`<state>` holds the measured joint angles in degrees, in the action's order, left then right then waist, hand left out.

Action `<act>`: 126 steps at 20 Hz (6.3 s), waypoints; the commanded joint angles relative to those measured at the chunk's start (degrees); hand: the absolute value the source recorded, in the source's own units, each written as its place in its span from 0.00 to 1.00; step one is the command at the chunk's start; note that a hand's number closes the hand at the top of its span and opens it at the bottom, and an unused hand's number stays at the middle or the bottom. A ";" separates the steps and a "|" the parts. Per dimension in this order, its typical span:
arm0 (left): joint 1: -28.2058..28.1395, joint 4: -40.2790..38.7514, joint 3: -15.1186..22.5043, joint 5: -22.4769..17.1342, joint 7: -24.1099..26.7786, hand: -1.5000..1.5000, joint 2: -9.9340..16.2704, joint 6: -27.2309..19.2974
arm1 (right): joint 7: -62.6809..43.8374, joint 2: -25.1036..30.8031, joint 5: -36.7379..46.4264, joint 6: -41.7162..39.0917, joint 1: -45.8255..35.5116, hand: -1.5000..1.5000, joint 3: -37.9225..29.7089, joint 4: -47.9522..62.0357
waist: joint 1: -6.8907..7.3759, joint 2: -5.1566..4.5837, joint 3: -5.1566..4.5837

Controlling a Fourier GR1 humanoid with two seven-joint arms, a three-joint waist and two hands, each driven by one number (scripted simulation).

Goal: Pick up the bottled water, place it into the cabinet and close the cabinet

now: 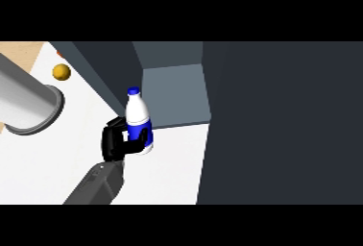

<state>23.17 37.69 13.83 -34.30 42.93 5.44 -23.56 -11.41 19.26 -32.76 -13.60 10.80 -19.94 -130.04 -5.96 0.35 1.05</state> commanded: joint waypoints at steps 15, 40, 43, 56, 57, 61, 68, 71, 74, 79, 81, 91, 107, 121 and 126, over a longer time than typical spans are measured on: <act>13.64 -1.02 0.40 -1.48 -5.20 1.00 -4.09 -6.47 | 0.35 2.34 -5.48 -2.59 -2.37 0.00 -3.10 3.11 | -4.35 -2.20 -1.25; 17.23 -1.91 -0.21 -2.60 -7.92 0.00 0.43 -9.91 | 0.70 4.11 -8.38 -5.93 -4.51 0.00 -3.40 6.53 | -7.31 -2.59 -1.28; 17.34 -1.94 0.54 -1.91 -7.31 0.00 0.49 -10.24 | 0.75 4.13 -8.32 -6.42 -4.49 0.00 -2.98 6.08 | -7.94 -2.50 -1.31; 18.37 0.35 5.82 1.86 -4.69 1.00 2.79 -5.03 | 0.95 4.10 -7.84 -6.65 -5.55 0.00 -2.53 7.27 | -6.78 -1.74 -1.25; 18.58 0.08 5.19 1.40 -4.31 1.00 2.47 -5.30 | 0.88 5.17 -7.96 -7.80 -5.43 0.00 -2.97 7.47 | -7.39 -1.82 -1.27; 18.53 -0.07 4.94 0.62 -2.81 1.00 0.92 -3.27 | 0.60 5.50 -8.56 -7.66 -5.46 0.00 -3.66 7.86 | -6.12 -1.53 -1.34; 20.00 -1.95 4.34 -0.73 -3.57 1.00 -1.37 0.00 | 0.57 6.57 -7.24 -8.52 -4.47 0.00 -4.92 7.57 | -2.71 -0.77 -1.21; 18.94 -2.59 4.24 -1.18 -2.33 1.00 -2.71 2.07 | 0.62 6.20 -8.06 -9.52 -3.27 0.00 -4.66 6.77 | -1.98 -0.36 -1.21; 18.80 -3.65 4.38 -1.54 -2.24 1.00 -4.49 4.20 | -0.56 6.30 -7.11 -7.62 -3.97 0.00 -4.31 5.60 | -0.37 -0.41 -1.35; 17.35 -4.26 3.39 -3.78 -1.77 1.00 -5.04 9.63 | -0.99 6.67 -8.59 -10.31 -1.24 1.00 -3.99 3.29 | -0.06 0.23 -1.29; 15.72 -4.60 3.33 -3.66 0.18 1.00 -4.86 12.90 | -1.35 6.76 -8.15 -10.43 -0.54 1.00 -4.05 2.98 | 1.41 0.25 -1.27; 9.11 -3.01 7.52 -3.47 1.78 1.00 -5.19 23.07 | -5.14 6.64 -11.47 -9.27 2.57 1.00 -2.08 -5.33 | 4.08 0.90 -1.20; -16.10 30.62 12.04 -3.58 -4.36 0.00 12.34 29.43 | -9.19 6.97 -9.18 -6.69 6.07 1.00 5.96 -16.33 | 7.88 0.88 -1.03; -33.00 47.21 3.61 -5.35 -2.35 0.00 31.03 31.19 | -13.20 3.56 0.92 2.77 -3.42 1.00 33.56 -17.73 | 8.01 0.97 -1.37; -37.34 52.34 3.71 -6.41 -3.11 0.00 32.58 31.90 | -14.21 1.35 5.04 7.54 -11.48 1.00 43.68 -14.20 | 7.71 1.11 -1.38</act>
<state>-11.23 86.34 18.66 -39.16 40.83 35.45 7.35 -22.63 21.44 -41.01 -10.96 2.36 17.83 -134.64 1.71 1.28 -0.30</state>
